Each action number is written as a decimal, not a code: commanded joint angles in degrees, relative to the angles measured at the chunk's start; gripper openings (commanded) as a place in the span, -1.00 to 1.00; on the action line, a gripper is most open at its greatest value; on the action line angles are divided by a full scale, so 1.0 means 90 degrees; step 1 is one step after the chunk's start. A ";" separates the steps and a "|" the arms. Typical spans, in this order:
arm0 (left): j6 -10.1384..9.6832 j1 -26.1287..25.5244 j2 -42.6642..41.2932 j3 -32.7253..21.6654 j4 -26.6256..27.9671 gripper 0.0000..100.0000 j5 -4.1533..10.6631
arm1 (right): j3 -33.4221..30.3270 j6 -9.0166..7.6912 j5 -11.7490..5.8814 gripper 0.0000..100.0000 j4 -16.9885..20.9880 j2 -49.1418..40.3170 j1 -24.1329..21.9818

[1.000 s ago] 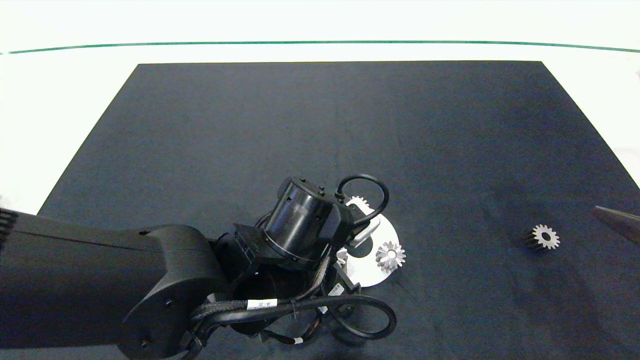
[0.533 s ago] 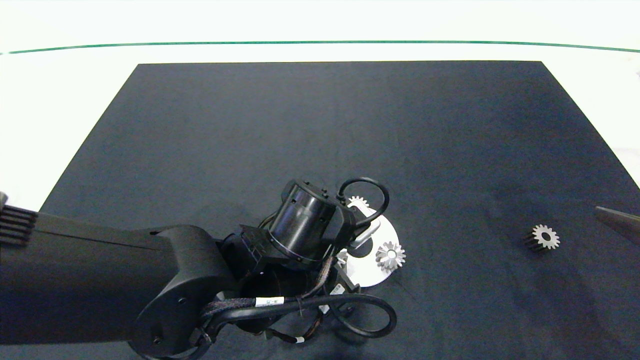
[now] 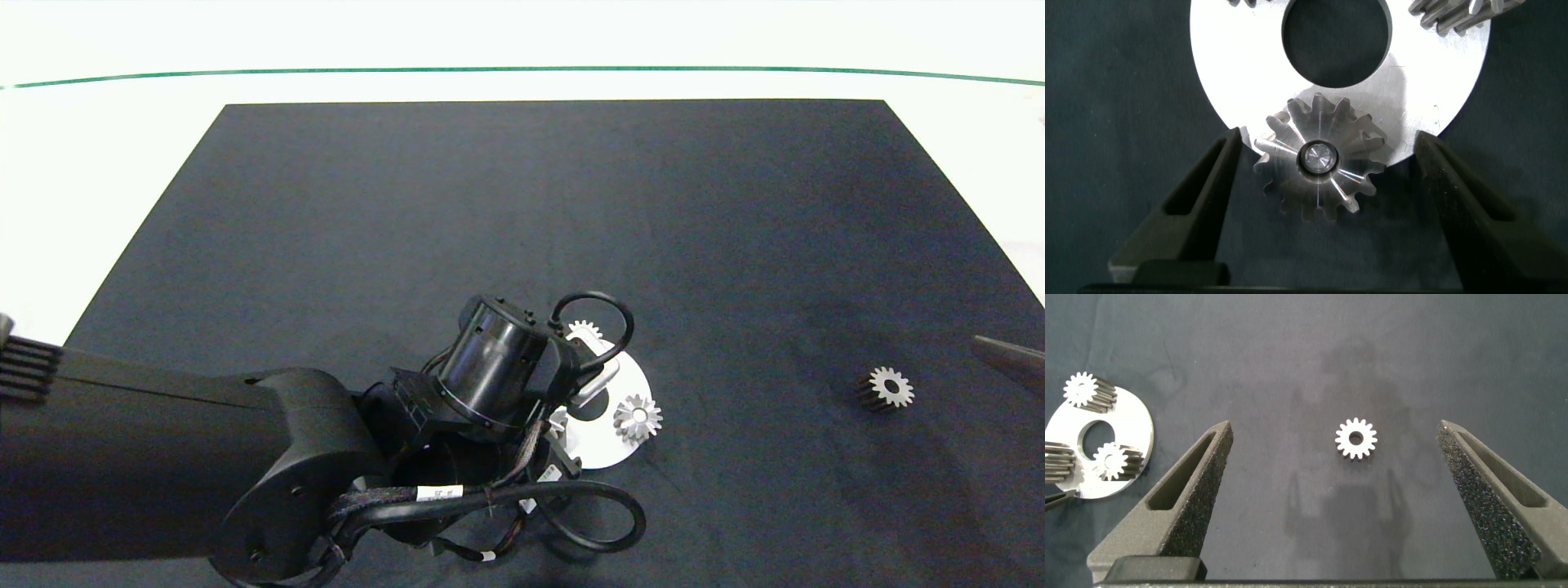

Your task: Remove an incorrectly installed larger gear and replace it with the correct smaller gear

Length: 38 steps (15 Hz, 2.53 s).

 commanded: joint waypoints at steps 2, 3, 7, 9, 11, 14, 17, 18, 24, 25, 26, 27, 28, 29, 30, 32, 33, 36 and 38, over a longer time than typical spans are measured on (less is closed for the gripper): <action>0.0011 0.0028 0.0005 -0.0033 -0.0005 0.51 0.0014 | -0.0007 0.0004 0.0003 1.00 -0.0007 0.0004 0.0002; 0.0011 0.0057 0.0015 -0.0043 -0.0005 0.45 0.0014 | -0.0007 -0.0006 -0.0007 1.00 -0.0007 0.0004 0.0002; 0.0011 0.0106 0.0034 -0.0033 0.0005 0.30 0.0014 | 0.0003 0.0004 0.0003 1.00 -0.0007 0.0004 0.0002; 0.0011 0.0116 0.0024 -0.0023 0.0005 0.21 0.0014 | -0.0007 -0.0006 0.0003 1.00 -0.0007 0.0013 0.0002; 0.0011 0.0116 0.0024 -0.0023 0.0005 0.15 0.0014 | -0.0007 -0.0006 0.0003 1.00 -0.0007 0.0004 0.0002; 0.0011 0.0116 0.0024 -0.0023 0.0005 0.03 0.0014 | -0.0007 -0.0006 0.0003 1.00 -0.0007 0.0004 0.0002; 0.0011 0.0116 0.0034 -0.0023 0.0015 -0.09 0.0014 | -0.0007 -0.0006 0.0003 1.00 -0.0007 0.0004 0.0002; 0.0001 0.0116 0.0034 -0.0013 0.0015 -0.15 0.0014 | -0.0007 0.0004 0.0003 1.00 -0.0007 0.0004 0.0002; 0.0001 0.0106 0.0083 0.0016 0.0015 -0.39 0.0014 | -0.0007 0.0004 0.0003 1.00 -0.0007 0.0004 0.0002; 0.0001 0.0106 0.0083 0.0026 0.0015 -0.42 0.0014 | -0.0007 0.0004 0.0003 1.00 -0.0007 0.0004 0.0002; 0.0001 0.0106 0.0083 0.0026 0.0015 -0.45 0.0014 | -0.0007 -0.0006 0.0003 1.00 -0.0007 0.0004 0.0002; 0.0001 0.0106 0.0103 0.0026 0.0015 -0.51 0.0014 | 0.0003 0.0004 0.0003 1.00 -0.0007 0.0004 0.0002; 0.0001 0.0106 0.0122 0.0026 0.0015 -0.54 0.0014 | 0.0003 0.0004 0.0003 1.00 -0.0007 0.0004 0.0002; 0.0001 0.0106 0.0122 0.0026 0.0015 -0.57 0.0014 | 0.0003 0.0004 0.0003 1.00 -0.0007 0.0004 0.0002; 0.0001 0.0106 0.0122 0.0016 0.0015 -0.63 0.0014 | 0.0003 0.0004 0.0003 1.00 -0.0007 0.0004 0.0002; 0.0001 0.0096 0.0112 -0.0013 0.0015 -0.68 0.0014 | 0.0003 0.0004 0.0003 1.00 -0.0007 0.0004 0.0002; 0.0001 0.0096 0.0093 -0.0023 0.0025 -0.68 0.0014 | 0.0003 0.0004 0.0003 1.00 -0.0007 0.0004 0.0002; 0.0011 0.0096 0.0054 -0.0023 0.0044 -0.68 0.0014 | 0.0003 0.0004 0.0003 1.00 -0.0007 0.0004 0.0002; 0.0011 0.0087 0.0015 -0.0023 0.0191 -0.68 0.0014 | 0.0003 0.0004 0.0003 1.00 -0.0007 0.0004 0.0002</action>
